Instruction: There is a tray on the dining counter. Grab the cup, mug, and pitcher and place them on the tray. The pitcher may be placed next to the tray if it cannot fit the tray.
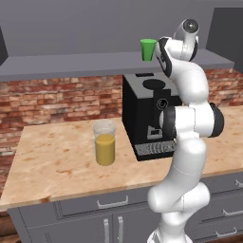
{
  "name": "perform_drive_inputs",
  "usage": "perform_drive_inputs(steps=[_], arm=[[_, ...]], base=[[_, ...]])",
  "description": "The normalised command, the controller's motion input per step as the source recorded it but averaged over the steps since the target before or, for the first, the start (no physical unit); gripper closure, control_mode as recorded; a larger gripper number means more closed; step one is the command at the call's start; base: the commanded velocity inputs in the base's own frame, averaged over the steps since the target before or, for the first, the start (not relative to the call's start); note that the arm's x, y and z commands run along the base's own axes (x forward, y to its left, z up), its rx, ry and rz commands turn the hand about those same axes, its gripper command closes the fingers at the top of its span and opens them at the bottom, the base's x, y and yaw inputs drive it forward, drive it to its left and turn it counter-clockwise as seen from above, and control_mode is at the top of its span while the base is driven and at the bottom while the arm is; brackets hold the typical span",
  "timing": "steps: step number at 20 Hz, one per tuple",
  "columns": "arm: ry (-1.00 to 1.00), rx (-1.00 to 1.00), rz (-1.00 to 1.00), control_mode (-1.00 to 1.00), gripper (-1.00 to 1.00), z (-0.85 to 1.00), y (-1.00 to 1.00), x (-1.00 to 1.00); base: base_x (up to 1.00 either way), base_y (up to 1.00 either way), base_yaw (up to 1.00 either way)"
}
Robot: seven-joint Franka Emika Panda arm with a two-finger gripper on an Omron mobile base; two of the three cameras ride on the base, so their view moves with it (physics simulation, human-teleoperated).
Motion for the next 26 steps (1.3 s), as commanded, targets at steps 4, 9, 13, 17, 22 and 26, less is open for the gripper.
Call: perform_drive_inputs(steps=[4, 9, 13, 17, 22, 26], arm=[[0.0, 0.0, 0.0, -1.0, -1.0, 0.0, 0.0, 0.0], [0.0, 0.0, 0.0, -1.0, 1.0, 0.0, -0.04, 0.02], [0.0, 0.0, 0.0, -1.0, 1.0, 0.0, 0.0, 0.0], [0.0, 0.0, 0.0, -1.0, 1.0, 0.0, 0.0, 0.0], [0.0, 0.0, 0.0, -1.0, 1.0, 0.0, 0.0, 0.0], [0.0, 0.0, 0.0, -1.0, 1.0, 0.0, 0.0, 0.0]], base=[[0.0, 0.0, 0.0], [0.0, 0.0, 0.0], [0.0, 0.0, 0.0], [0.0, 0.0, 0.0], [0.0, 0.0, 0.0], [0.0, 0.0, 0.0]])
